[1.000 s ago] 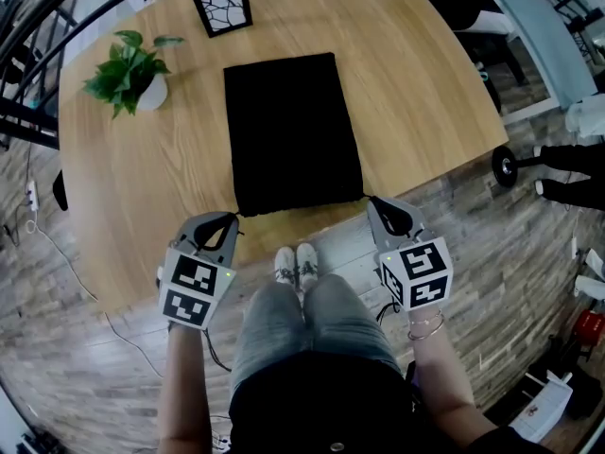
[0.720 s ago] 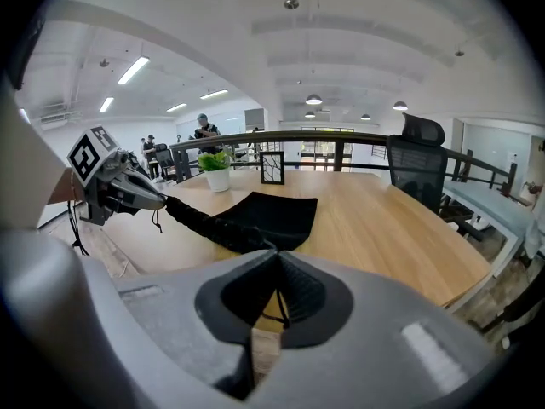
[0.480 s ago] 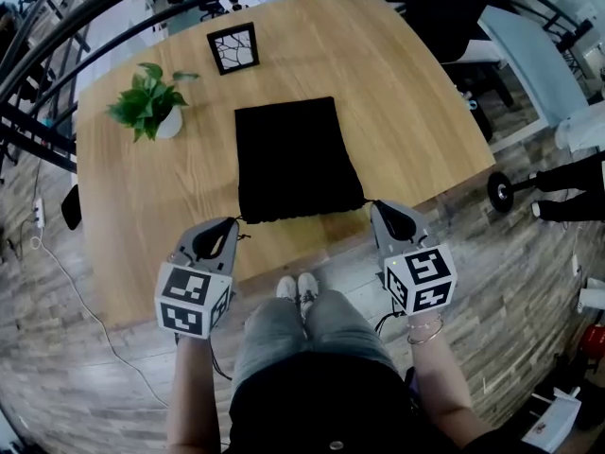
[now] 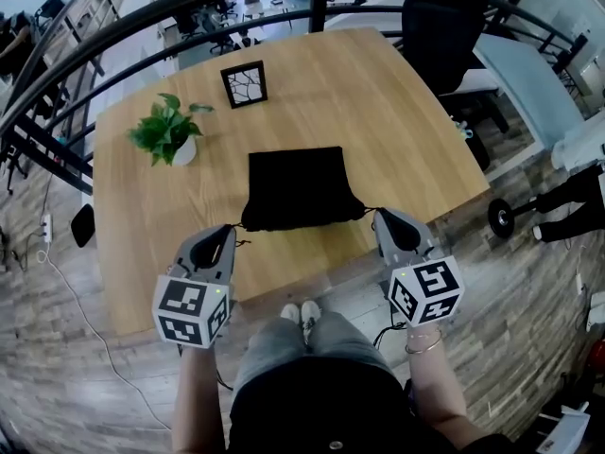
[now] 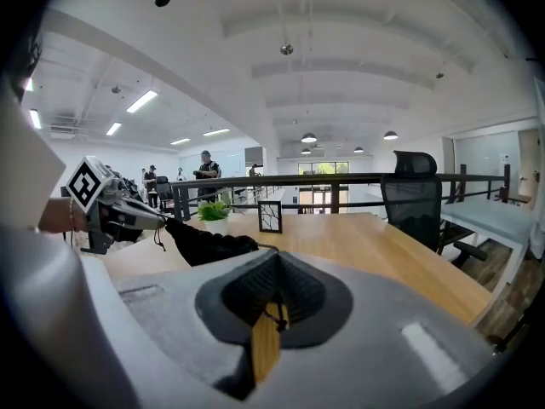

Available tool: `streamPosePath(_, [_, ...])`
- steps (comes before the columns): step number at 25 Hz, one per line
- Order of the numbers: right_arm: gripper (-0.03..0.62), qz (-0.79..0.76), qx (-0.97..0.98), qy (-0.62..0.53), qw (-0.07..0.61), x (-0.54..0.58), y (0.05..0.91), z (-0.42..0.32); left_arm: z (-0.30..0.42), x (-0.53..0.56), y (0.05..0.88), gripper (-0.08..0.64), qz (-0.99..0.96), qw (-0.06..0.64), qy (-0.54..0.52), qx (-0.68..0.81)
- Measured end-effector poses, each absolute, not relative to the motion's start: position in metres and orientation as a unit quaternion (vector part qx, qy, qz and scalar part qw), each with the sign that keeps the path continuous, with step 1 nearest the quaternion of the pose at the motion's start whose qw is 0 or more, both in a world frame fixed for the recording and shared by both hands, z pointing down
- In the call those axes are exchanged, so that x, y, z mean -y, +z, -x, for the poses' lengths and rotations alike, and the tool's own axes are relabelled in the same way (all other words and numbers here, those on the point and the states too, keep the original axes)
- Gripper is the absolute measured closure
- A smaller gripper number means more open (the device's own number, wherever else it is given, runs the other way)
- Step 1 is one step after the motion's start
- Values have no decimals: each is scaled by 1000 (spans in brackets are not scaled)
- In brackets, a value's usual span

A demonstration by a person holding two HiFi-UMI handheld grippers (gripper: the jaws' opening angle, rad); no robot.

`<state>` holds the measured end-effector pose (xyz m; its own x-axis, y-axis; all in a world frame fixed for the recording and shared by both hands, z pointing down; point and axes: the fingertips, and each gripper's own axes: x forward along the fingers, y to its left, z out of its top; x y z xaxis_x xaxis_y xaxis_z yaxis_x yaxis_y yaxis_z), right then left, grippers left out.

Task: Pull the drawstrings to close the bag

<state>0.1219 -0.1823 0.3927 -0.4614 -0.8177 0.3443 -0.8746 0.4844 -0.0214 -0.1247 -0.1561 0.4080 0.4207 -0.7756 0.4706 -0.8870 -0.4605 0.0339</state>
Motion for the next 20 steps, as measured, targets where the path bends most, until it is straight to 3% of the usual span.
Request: streamPosePath(20, [591,-514,852,46,91,181,322,-129,133,159,326,543,-834,75,115,534])
